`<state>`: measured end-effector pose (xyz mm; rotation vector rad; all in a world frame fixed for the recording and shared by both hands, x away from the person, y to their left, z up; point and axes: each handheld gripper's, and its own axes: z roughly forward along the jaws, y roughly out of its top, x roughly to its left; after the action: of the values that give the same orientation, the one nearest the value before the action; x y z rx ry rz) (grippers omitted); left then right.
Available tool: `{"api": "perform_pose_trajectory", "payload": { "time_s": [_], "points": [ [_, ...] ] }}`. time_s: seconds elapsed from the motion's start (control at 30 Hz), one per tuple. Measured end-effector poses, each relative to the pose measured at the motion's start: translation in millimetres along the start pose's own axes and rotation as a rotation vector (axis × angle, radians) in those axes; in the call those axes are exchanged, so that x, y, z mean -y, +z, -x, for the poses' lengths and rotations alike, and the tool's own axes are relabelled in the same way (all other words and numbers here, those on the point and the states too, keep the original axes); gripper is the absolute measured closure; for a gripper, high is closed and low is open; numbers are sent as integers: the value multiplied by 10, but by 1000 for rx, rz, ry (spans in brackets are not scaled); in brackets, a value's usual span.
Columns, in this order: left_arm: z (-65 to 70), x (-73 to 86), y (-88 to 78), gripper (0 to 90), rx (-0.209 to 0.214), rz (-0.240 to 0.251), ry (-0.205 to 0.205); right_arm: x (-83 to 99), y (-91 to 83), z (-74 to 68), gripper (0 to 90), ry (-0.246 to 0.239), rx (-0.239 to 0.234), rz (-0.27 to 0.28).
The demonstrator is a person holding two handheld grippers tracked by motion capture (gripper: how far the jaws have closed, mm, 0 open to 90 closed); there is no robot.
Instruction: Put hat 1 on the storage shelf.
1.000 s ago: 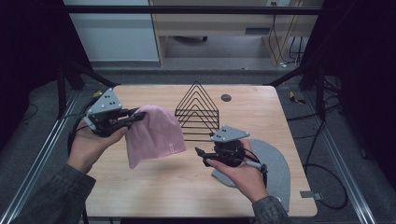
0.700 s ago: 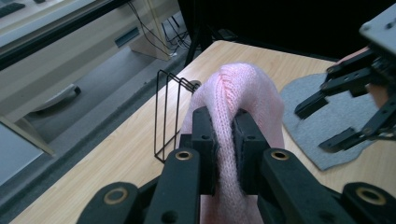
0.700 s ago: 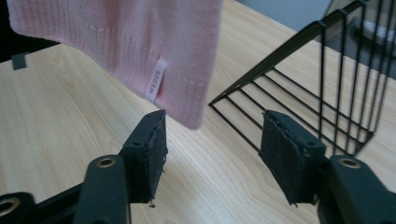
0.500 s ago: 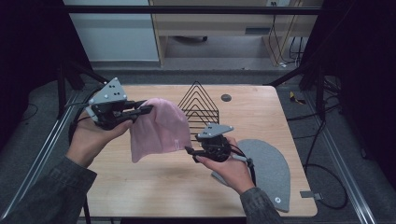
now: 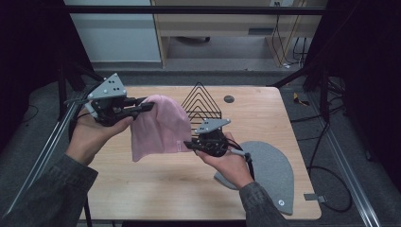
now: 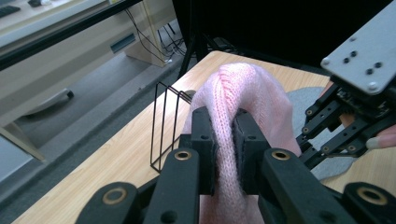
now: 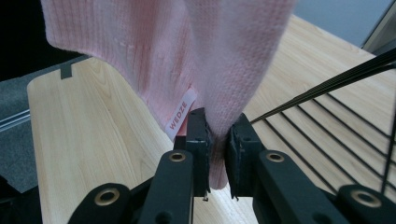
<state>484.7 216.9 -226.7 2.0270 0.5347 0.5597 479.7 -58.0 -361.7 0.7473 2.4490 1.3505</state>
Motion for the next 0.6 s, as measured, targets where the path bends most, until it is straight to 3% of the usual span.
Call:
{"api": "perform_pose_trajectory", "payload": {
  "time_s": [0.1, 0.23, 0.37, 0.6],
  "points": [
    [-156, -140, 98, 800, 20, 8, -16, -109, -94, 119, 813, -10, 9, 0],
    [-291, -299, 208, 799, 30, 14, -5, -232, -157, 303, 815, -1, 7, 11],
    [-389, -384, 304, 798, 33, 2, 8, -314, -173, 465, 814, 8, 13, 11],
    [-590, -508, 495, 796, 31, -1, -9, -436, -151, 712, 818, 29, 43, 8]
  ]
}}
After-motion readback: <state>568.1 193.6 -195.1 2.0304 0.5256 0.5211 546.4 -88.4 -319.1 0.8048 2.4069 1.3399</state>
